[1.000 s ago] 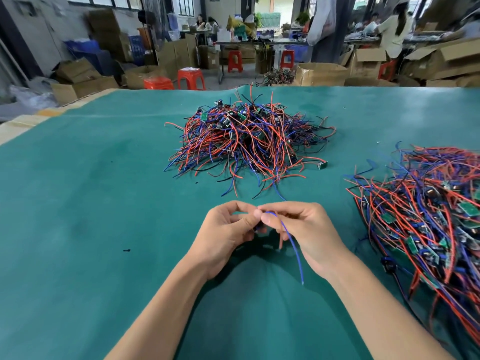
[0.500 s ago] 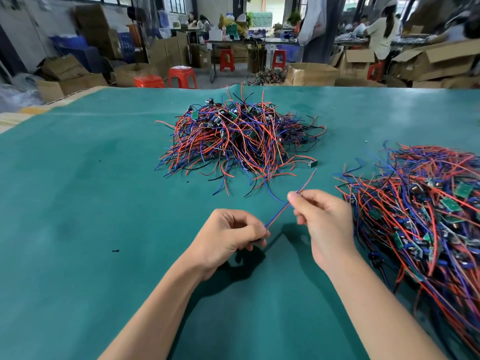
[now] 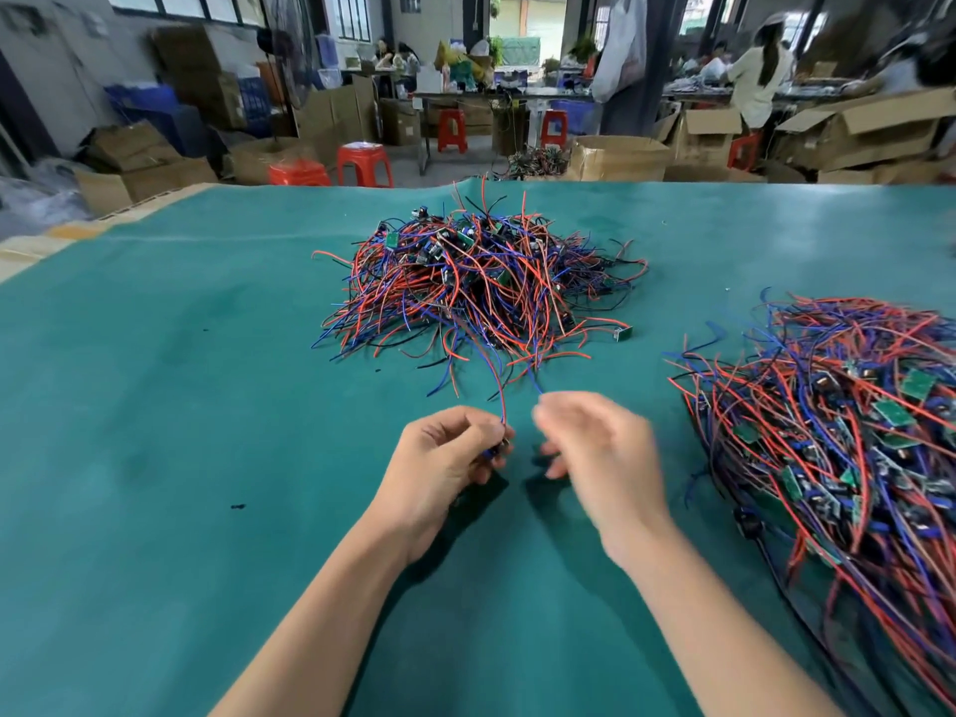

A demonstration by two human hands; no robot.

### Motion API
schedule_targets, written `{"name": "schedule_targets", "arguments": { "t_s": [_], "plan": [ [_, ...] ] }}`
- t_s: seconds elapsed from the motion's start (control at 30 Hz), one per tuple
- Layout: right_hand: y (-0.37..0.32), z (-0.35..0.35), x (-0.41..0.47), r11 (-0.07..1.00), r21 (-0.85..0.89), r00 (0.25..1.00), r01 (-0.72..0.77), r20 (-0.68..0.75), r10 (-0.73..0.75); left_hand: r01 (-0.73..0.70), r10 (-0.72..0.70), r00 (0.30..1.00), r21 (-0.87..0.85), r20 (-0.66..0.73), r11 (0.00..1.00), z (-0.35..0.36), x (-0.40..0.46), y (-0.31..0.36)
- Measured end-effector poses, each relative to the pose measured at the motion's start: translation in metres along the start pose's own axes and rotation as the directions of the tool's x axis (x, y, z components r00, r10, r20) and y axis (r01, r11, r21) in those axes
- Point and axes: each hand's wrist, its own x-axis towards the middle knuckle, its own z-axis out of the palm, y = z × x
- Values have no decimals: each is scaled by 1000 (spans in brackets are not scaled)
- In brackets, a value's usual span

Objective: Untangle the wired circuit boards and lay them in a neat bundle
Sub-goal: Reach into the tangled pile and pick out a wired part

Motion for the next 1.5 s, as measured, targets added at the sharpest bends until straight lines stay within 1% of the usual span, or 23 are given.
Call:
{"name": "schedule_targets", "arguments": {
  "t_s": [0.03,0.07,0.13,0.3,0.37,0.4,0.47,0.5,0.53,0.6,0.67,0.7,0.77,0.83,0.9,0.97,1.03,1.1,1.17,1.27,1.37,1.43,1.5],
  "plan": [
    [1,7,-6,996,-83,995,31,97,-23,-26,25,1000,59,19,998,0,-1,-1],
    [1,11,-10,990,-129,989,49,142,-31,-51,45,998,125,48,991,-1,-1,-2],
    [-1,10,-13,986,-156,989,62,139,-40,-89,66,991,206,115,974,0,-2,-3],
    [-4,0,-7,992,-122,999,31,-26,-35,-76,40,984,209,173,975,0,-3,-3],
    [-15,-14,0,991,-115,987,70,-136,-86,-61,28,987,205,159,977,0,-2,-6],
    [-23,-28,4,979,-166,968,116,-201,-148,-53,24,989,193,148,980,0,-2,-7],
    [-43,-73,16,886,-429,914,176,-262,-308,-34,14,993,165,117,986,1,-2,-8],
    [-53,-100,23,798,-583,897,152,-258,-359,-23,8,995,154,103,988,1,-2,-8],
    [-62,-126,30,712,-698,897,79,-262,-357,-15,1,996,144,91,990,1,-1,-8],
    [-76,-168,43,580,-812,909,-62,-285,-303,-2,-9,997,135,78,991,2,0,-7],
    [-83,-186,50,447,-885,893,-129,-299,-336,10,-18,998,123,65,992,2,1,-7],
    [-87,-178,50,432,-894,886,-118,-291,-361,14,-21,998,116,54,993,3,1,-7],
    [-89,-135,47,414,-910,907,14,-163,-388,25,-28,999,102,28,994,2,1,-7],
    [-79,-81,50,438,-889,976,135,45,-211,31,-30,999,88,-10,996,1,3,-9],
    [-56,-36,63,463,-874,983,145,183,36,19,-13,999,125,-43,992,0,4,-10],
    [-31,-6,75,406,-905,968,125,200,148,-3,14,998,196,-56,981,0,5,-12],
    [-15,8,82,329,-935,968,129,190,161,-14,29,997,219,-69,976,-1,5,-13],
    [-13,12,85,298,-945,954,134,204,218,-17,35,996,196,-88,980,-2,7,-14],
    [-20,11,82,344,-927,922,150,256,289,-22,40,994,177,-98,984,-2,8,-14],
    [-33,2,58,606,-791,872,86,354,338,-15,30,994,142,-103,990,0,9,-12],
    [-33,-3,19,801,-594,839,72,471,273,15,-12,998,40,-69,999,1,9,-10],
    [-27,-3,-1,864,-498,842,79,497,209,1,2,999,64,-48,998,-1,8,-9],
    [-21,-4,-8,914,-403,870,33,462,172,-3,5,1000,68,-29,998,-1,7,-9]
  ]
}}
